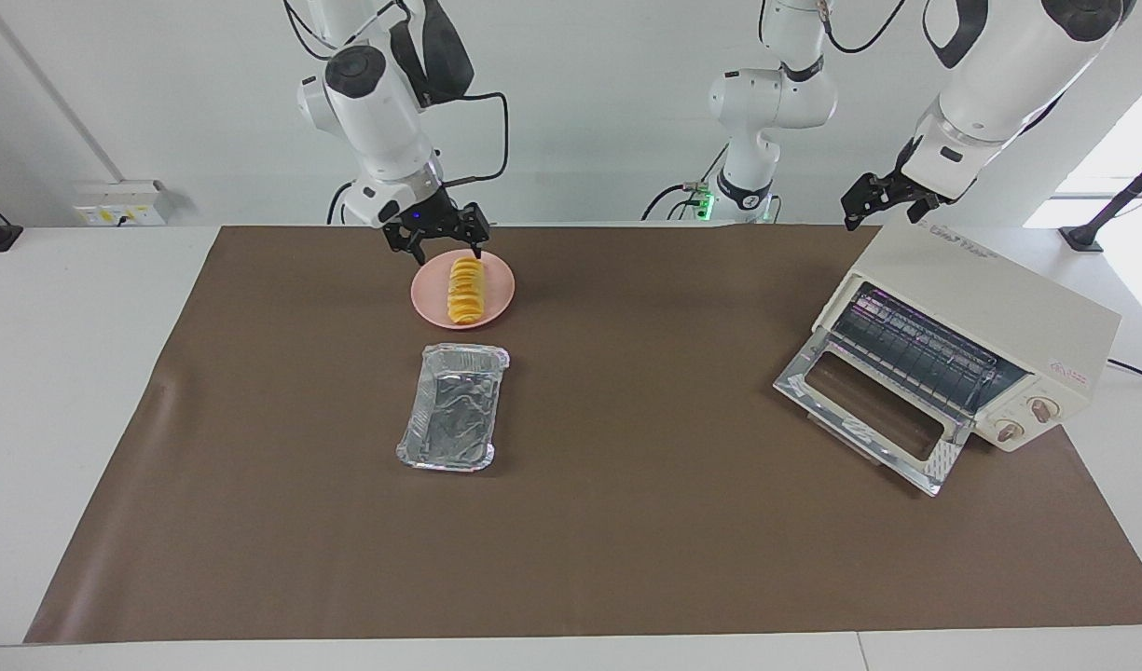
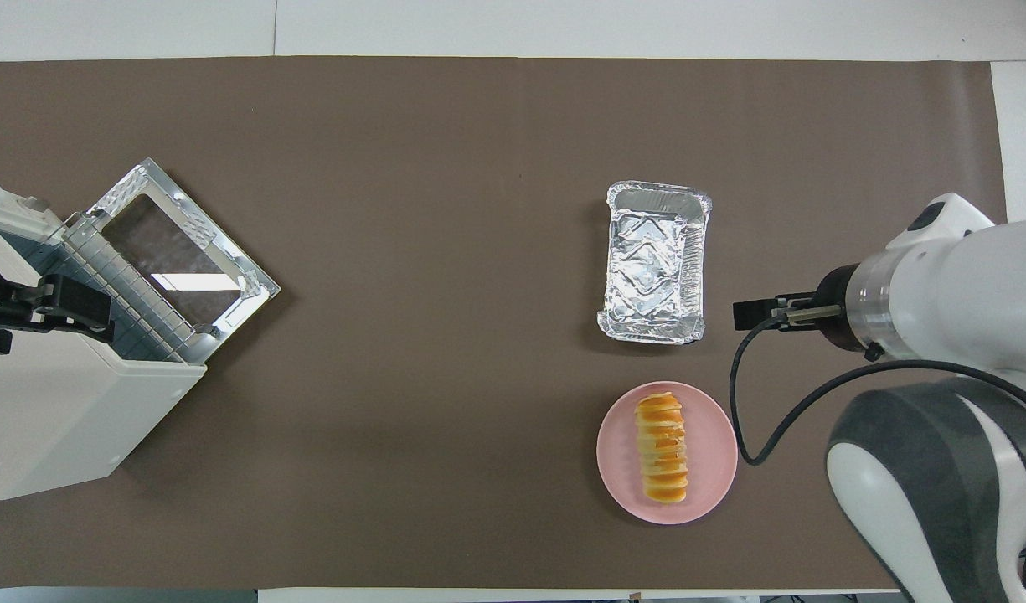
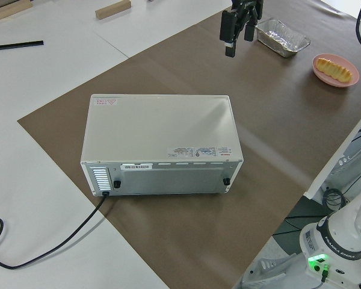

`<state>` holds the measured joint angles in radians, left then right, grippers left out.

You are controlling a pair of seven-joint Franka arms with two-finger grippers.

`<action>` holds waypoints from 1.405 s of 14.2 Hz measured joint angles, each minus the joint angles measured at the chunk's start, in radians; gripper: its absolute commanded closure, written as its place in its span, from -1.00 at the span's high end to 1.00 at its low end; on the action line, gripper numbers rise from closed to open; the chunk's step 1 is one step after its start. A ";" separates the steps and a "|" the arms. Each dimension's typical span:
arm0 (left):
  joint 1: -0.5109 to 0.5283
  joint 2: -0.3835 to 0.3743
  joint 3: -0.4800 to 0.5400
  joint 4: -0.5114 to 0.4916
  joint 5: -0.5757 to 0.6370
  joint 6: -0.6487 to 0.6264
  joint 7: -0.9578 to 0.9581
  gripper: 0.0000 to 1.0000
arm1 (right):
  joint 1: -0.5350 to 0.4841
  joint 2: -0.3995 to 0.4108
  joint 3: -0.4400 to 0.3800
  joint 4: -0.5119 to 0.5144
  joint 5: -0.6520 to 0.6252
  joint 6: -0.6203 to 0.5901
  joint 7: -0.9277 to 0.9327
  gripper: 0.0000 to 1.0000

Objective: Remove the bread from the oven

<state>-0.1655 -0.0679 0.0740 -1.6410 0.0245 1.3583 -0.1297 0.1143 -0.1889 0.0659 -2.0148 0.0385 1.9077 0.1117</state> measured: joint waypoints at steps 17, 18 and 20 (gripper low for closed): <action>0.000 0.000 0.000 0.000 0.000 0.000 0.000 1.00 | -0.127 0.156 0.000 0.309 -0.078 -0.279 -0.040 1.00; 0.000 0.000 0.000 0.000 0.000 0.000 0.000 1.00 | -0.126 0.156 0.001 0.310 -0.068 -0.293 -0.040 1.00; 0.000 0.000 0.000 0.000 0.000 0.000 0.000 1.00 | -0.126 0.156 0.002 0.310 -0.049 -0.309 -0.041 1.00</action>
<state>-0.1655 -0.0678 0.0740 -1.6410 0.0245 1.3583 -0.1297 -0.0120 -0.0326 0.0684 -1.7049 -0.0103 1.5985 0.0704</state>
